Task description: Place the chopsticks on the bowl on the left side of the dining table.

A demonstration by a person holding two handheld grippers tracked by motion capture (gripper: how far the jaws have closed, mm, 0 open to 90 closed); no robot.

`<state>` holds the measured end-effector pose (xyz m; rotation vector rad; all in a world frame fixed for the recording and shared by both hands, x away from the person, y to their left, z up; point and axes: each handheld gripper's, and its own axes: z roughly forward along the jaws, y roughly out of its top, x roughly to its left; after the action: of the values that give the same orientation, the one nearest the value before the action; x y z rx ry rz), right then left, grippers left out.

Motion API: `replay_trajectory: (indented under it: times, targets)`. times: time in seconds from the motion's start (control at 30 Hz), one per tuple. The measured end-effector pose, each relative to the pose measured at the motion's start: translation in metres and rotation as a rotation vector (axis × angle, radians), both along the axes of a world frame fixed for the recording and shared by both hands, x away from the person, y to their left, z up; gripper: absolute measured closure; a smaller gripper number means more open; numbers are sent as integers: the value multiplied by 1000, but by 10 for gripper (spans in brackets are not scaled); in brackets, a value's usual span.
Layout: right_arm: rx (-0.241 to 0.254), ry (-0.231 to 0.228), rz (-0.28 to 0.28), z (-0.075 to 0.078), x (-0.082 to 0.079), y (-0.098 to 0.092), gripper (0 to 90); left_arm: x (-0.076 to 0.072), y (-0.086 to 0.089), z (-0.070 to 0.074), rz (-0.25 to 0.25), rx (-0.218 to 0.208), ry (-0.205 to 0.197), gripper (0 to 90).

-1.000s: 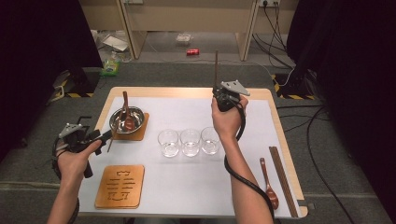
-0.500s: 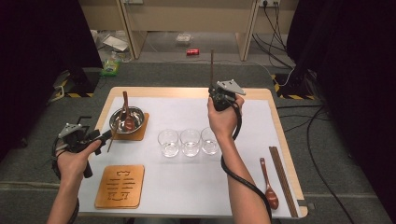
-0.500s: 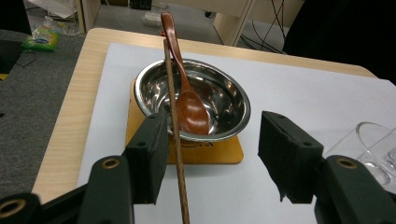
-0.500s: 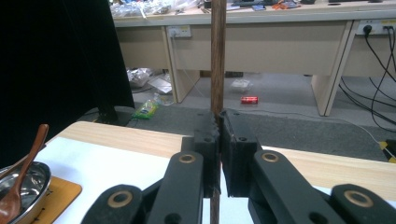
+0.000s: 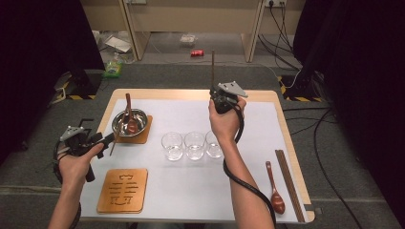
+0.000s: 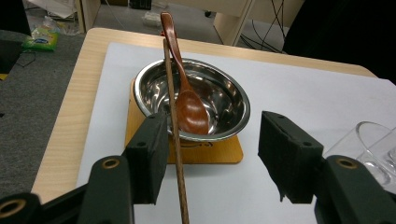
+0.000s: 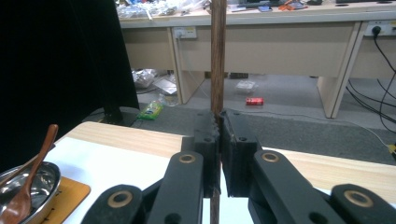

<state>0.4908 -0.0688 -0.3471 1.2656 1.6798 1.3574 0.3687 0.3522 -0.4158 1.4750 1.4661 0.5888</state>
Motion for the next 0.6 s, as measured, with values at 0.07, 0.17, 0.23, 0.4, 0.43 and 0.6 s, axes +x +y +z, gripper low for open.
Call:
replay_trajectory:
  times: [0.07, 0.17, 0.23, 0.4, 0.43, 0.6]
  targets:
    - [4, -1, 5, 0, 0, 2, 857, 0, 0, 0, 1, -1, 0, 422]
    - [6, -1, 8, 0, 0, 5, 857, 0, 1, 0, 2, -1, 1, 421]
    - [8, -5, 14, 0, 0, 6, 857, 0, 1, 0, 2, -1, 1, 422]
    - [17, 1, 19, 0, 0, 10, 857, 0, 0, -1, 0, 0, 1, 421]
    - [16, 1, 20, 0, 0, 10, 857, 0, 0, 0, 0, -1, 1, 421]
    - [16, -1, 26, -1, 0, 12, 857, 0, 0, 0, 1, 0, 1, 421]
